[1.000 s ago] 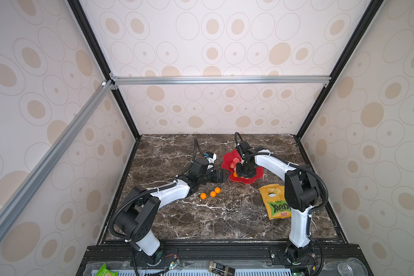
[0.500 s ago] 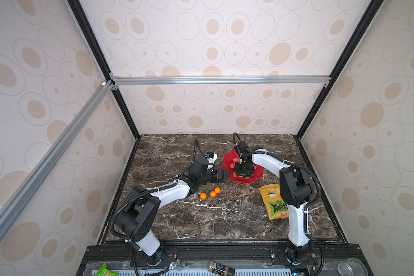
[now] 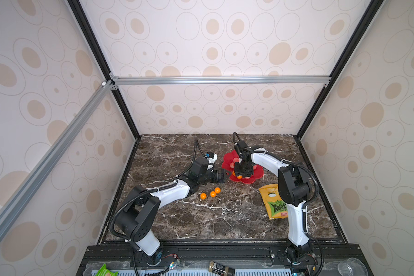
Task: Arrange fruit in a fruit bowl
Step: Place the fruit in the fruit bowl.
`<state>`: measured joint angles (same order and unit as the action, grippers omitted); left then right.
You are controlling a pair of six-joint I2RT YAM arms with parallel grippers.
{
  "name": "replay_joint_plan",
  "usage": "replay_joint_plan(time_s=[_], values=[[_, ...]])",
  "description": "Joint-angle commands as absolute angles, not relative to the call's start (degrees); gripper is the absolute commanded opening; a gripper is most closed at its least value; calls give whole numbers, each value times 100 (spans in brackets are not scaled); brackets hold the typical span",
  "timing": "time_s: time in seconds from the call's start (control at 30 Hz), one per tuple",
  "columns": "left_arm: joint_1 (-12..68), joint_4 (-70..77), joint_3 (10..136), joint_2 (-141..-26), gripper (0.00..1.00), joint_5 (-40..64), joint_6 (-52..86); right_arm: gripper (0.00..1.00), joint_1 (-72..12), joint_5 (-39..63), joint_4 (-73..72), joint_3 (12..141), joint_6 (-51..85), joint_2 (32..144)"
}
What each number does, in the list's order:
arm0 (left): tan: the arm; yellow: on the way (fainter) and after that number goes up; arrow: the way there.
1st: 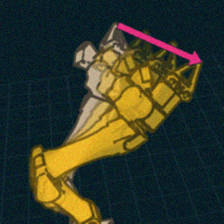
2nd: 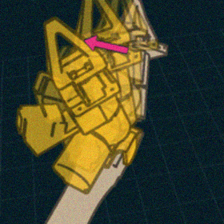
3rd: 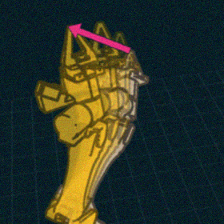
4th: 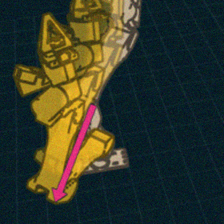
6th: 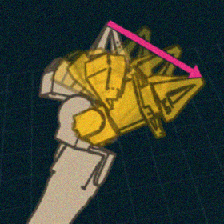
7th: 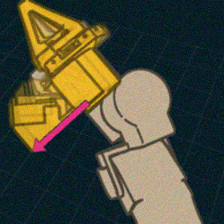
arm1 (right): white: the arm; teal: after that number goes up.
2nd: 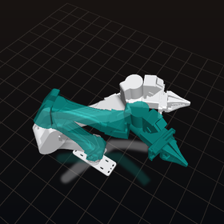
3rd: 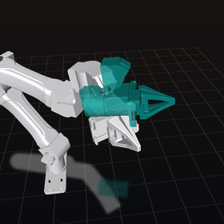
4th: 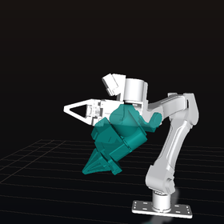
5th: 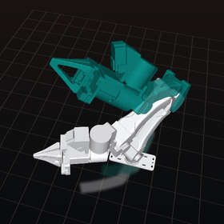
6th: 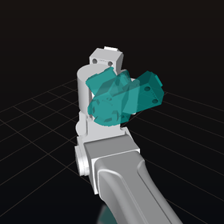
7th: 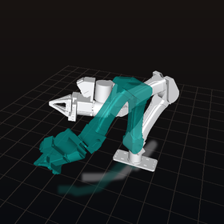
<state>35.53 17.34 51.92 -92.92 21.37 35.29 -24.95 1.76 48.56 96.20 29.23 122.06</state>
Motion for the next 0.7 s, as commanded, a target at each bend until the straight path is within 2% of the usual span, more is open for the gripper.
replay_joint_plan(time_s=[0.0,0.3,0.67], values=[[3598,1889,5286,-9275,99,2161,3428,46,-2459,193,5001,9705,2933,12340],[3603,1902,5252,-9238,99,2153,3437,47,-2459,172,5035,9712,2934,12220],[3599,1462,5311,-8947,99,1962,3360,49,-2461,-8,5114,9440,2874,11462]])
